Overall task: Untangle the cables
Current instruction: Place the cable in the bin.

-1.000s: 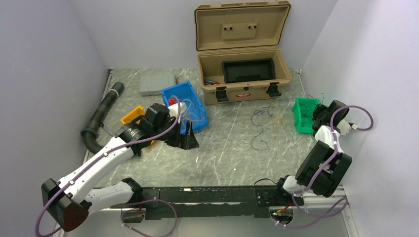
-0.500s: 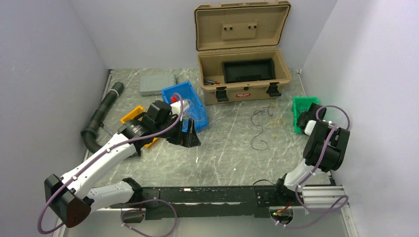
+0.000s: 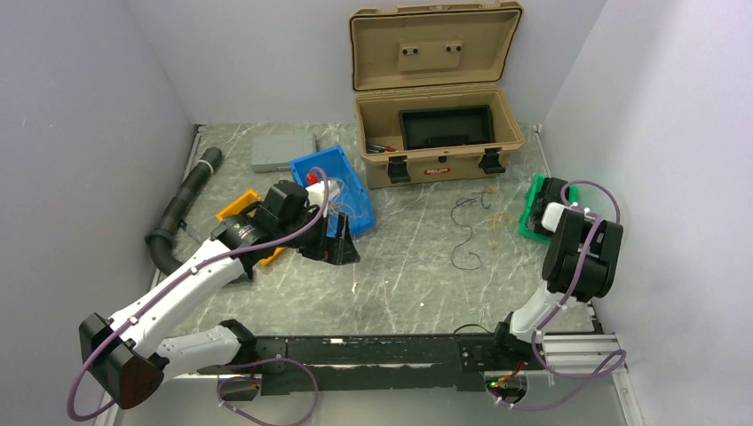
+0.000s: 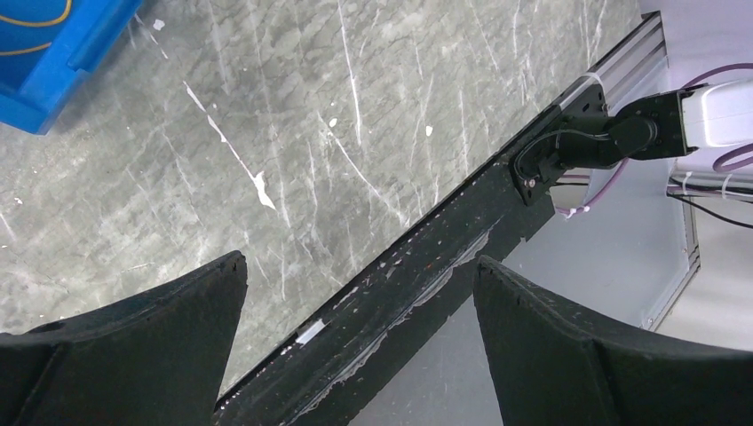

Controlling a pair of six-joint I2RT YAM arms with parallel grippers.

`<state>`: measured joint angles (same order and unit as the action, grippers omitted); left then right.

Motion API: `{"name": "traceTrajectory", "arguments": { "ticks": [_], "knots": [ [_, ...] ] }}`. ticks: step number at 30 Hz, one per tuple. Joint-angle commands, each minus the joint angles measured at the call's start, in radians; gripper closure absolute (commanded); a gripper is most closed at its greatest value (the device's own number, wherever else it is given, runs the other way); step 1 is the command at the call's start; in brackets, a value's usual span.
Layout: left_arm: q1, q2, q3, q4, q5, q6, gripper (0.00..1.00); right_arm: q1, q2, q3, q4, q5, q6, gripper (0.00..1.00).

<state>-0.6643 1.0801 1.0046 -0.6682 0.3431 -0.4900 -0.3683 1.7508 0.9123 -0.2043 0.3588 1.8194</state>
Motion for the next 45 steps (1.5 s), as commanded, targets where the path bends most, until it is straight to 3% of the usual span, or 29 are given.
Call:
{"name": "traceTrajectory", "arguments": {
  "ticks": [1,8,15,20,32,40,41,43,45],
  "knots": [
    [0.003,0.000,0.065,-0.003,0.007,0.022,0.01,0.052,-0.117,-0.100,-0.168,0.083,0.090,1.00],
    [0.003,-0.022,0.052,-0.006,0.003,0.019,0.00,0.125,-0.200,-0.168,-0.175,0.113,0.089,1.00],
    [0.003,-0.054,0.040,-0.017,-0.018,0.019,0.01,0.138,-0.261,-0.013,-0.325,0.275,-0.054,1.00],
    [0.003,-0.048,0.053,-0.027,-0.014,0.023,0.00,0.121,-0.212,0.092,-0.369,0.283,-0.116,1.00],
    [0.002,-0.060,0.060,-0.044,-0.031,0.019,0.01,0.046,-0.051,0.119,-0.207,0.167,-0.190,1.00],
    [0.002,-0.054,0.071,-0.044,-0.030,0.009,0.01,0.046,0.037,0.158,-0.225,0.148,-0.196,1.00],
    [0.003,-0.054,0.072,-0.044,-0.029,0.008,0.01,0.046,0.036,0.166,-0.243,0.157,-0.189,0.97],
    [0.002,-0.052,0.075,-0.046,-0.029,0.007,0.01,0.046,0.034,0.196,-0.306,0.172,-0.176,0.81],
    [0.003,-0.055,0.072,-0.044,-0.025,0.005,0.01,0.046,0.020,0.219,-0.359,0.184,-0.166,0.75]
  ]
}}
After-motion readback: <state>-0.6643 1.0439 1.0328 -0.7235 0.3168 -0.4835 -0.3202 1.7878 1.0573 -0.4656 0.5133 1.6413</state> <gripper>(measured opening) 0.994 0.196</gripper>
